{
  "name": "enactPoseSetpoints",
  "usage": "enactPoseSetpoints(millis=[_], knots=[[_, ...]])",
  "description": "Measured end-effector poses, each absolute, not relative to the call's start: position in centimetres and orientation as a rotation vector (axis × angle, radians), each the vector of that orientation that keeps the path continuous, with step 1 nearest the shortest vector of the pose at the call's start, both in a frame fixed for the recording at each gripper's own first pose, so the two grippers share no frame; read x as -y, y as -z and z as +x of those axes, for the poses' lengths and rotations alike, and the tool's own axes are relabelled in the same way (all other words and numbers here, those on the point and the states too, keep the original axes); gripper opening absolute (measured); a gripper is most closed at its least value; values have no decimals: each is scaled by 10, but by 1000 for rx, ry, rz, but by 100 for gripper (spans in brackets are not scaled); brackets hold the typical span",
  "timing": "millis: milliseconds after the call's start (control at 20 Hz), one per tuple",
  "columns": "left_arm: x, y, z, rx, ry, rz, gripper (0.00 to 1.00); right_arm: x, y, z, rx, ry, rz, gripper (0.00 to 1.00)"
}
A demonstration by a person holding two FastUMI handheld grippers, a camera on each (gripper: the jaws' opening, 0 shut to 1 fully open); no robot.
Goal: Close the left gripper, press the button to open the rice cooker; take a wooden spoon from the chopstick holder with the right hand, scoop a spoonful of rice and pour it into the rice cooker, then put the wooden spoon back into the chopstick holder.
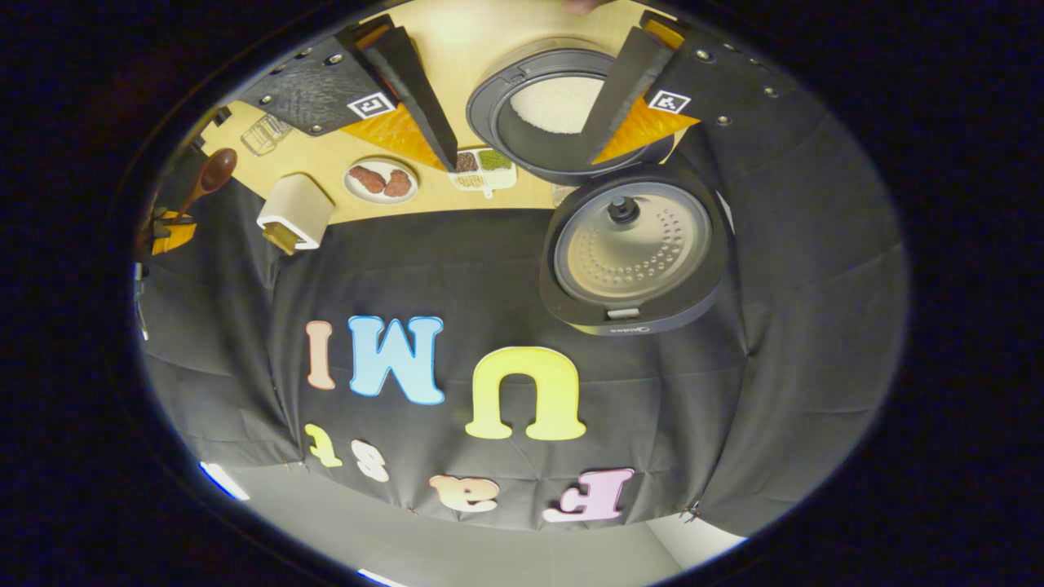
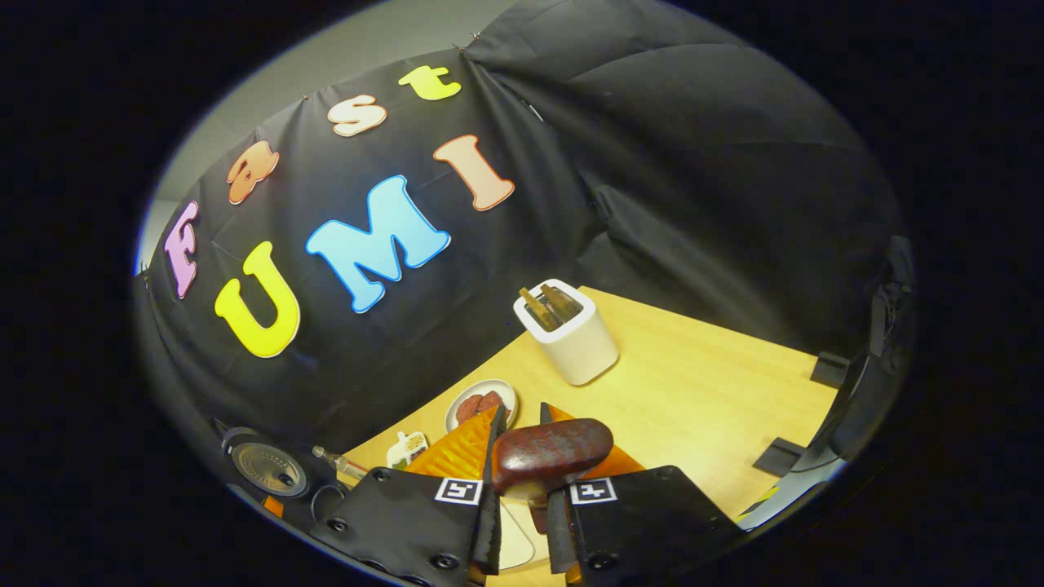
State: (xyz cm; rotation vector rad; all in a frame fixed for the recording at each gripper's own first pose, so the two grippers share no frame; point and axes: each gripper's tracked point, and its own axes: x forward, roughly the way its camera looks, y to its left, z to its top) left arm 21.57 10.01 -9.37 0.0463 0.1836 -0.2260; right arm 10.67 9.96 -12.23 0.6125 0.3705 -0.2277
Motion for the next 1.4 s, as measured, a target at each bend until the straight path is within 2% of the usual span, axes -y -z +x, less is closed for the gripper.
enactPoseSetpoints(millis=[250,300,350,500,550,600,650,950,1000,1050,1150,1200,1250,1350,1400], knots=[[-125,96,207,-178,201,47,96,-171,122,136,-408,83,599,22],[-132,96,205,-177,192,44,96,-186,126,138,-423,54,585,25],[-139,99,203,-182,181,41,96,-199,131,141,-440,27,564,21],[-159,107,200,-196,152,20,96,-233,153,145,-496,-46,495,21],[-165,110,197,-202,142,8,96,-241,162,147,-515,-63,467,25],[-170,113,194,-210,134,-7,96,-246,171,146,-531,-74,440,21],[-176,118,192,-219,125,-21,96,-250,180,147,-547,-80,412,25],[-198,139,179,-260,71,-64,96,-263,220,147,-617,-108,257,25],[-200,142,177,-265,66,-70,96,-263,228,148,-628,-112,215,21],[-199,138,171,-269,63,-77,96,-263,236,148,-642,-113,173,24],[-200,143,166,-279,57,-91,96,-262,244,147,-645,-109,98,24],[-200,146,162,-287,52,-104,96,-263,248,147,-645,-117,65,21],[-200,148,161,-290,46,-121,96,-265,257,146,-665,-130,37,25],[-200,156,156,-305,28,-155,96,-274,267,141,-687,-165,15,22],[-202,161,155,-315,12,-168,96,-278,268,139,-687,-179,9,25]])
